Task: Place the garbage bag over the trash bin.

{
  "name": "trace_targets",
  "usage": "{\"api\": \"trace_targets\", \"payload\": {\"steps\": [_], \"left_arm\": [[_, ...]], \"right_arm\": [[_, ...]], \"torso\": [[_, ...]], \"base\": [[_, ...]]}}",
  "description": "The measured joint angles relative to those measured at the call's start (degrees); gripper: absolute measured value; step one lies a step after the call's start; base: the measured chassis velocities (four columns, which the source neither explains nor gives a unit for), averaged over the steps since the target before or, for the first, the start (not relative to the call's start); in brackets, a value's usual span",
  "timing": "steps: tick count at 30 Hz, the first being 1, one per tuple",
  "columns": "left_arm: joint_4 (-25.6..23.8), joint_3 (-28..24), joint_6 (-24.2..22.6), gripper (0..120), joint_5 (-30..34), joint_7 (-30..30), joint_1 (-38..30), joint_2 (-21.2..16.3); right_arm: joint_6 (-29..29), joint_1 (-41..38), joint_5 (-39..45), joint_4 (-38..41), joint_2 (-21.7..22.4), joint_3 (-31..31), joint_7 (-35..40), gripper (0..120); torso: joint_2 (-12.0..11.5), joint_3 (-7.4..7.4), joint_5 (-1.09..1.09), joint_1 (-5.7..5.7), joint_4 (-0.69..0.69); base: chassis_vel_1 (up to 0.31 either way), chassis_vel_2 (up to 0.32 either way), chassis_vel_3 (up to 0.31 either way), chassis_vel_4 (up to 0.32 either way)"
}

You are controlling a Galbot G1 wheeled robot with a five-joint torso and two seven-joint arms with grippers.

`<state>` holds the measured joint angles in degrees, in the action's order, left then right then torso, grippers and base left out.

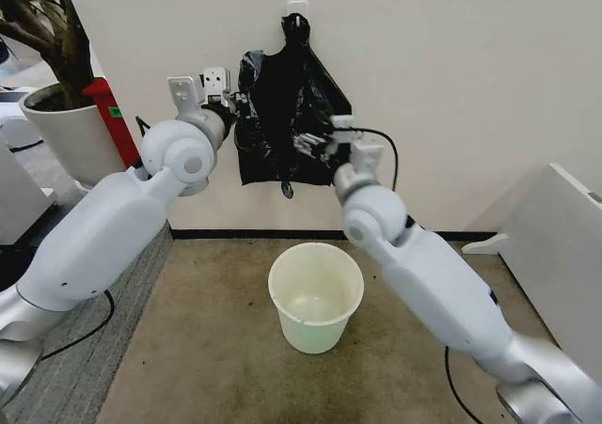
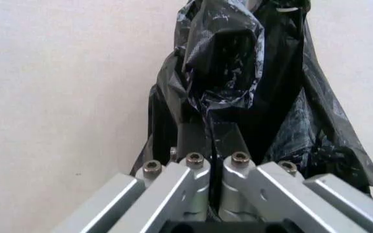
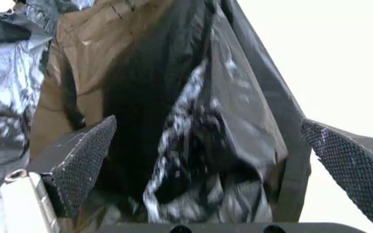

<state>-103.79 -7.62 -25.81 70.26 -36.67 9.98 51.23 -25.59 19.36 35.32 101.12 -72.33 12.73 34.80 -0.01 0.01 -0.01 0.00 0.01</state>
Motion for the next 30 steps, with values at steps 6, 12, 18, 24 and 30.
{"api": "trace_targets", "payload": {"steps": [6,12,18,24,30], "left_arm": [[-0.1,0.6,0.1,0,0.0,0.3,0.5,0.0],[-0.1,1.0,0.2,0,-0.4,0.6,1.1,0.1],[0.0,1.3,0.3,0,-0.7,1.0,1.4,0.2],[0.0,1.4,0.3,0,-0.8,1.3,1.5,0.4],[0.0,1.7,0.4,0,-1.0,1.7,1.5,0.5]], "right_arm": [[-1.9,-5.1,1.0,-4.0,-3.5,2.0,2.9,100],[-2.6,-8.3,3.4,-8.0,-7.7,3.1,5.8,100],[-2.7,-9.7,2.5,-12.9,-11.1,2.8,6.7,100],[-2.7,-10.1,-0.4,-16.4,-12.8,2.4,6.7,100],[-3.7,-10.0,-5.5,-20.2,-14.0,1.8,6.4,100]], "torso": [[0.0,0.0,0.0,0.0,0.0],[0.0,0.0,0.0,0.0,0.0],[0.0,0.0,0.0,0.0,0.0],[0.0,0.0,0.0,0.0,0.0],[0.0,-0.01,0.01,0.0,-0.01]], "base": [[0.0,0.0,0.0,0.0],[0.0,0.0,0.0,0.0],[0.0,0.0,0.0,0.0],[0.0,0.0,0.0,0.0],[0.0,0.0,0.0,0.0]]}}
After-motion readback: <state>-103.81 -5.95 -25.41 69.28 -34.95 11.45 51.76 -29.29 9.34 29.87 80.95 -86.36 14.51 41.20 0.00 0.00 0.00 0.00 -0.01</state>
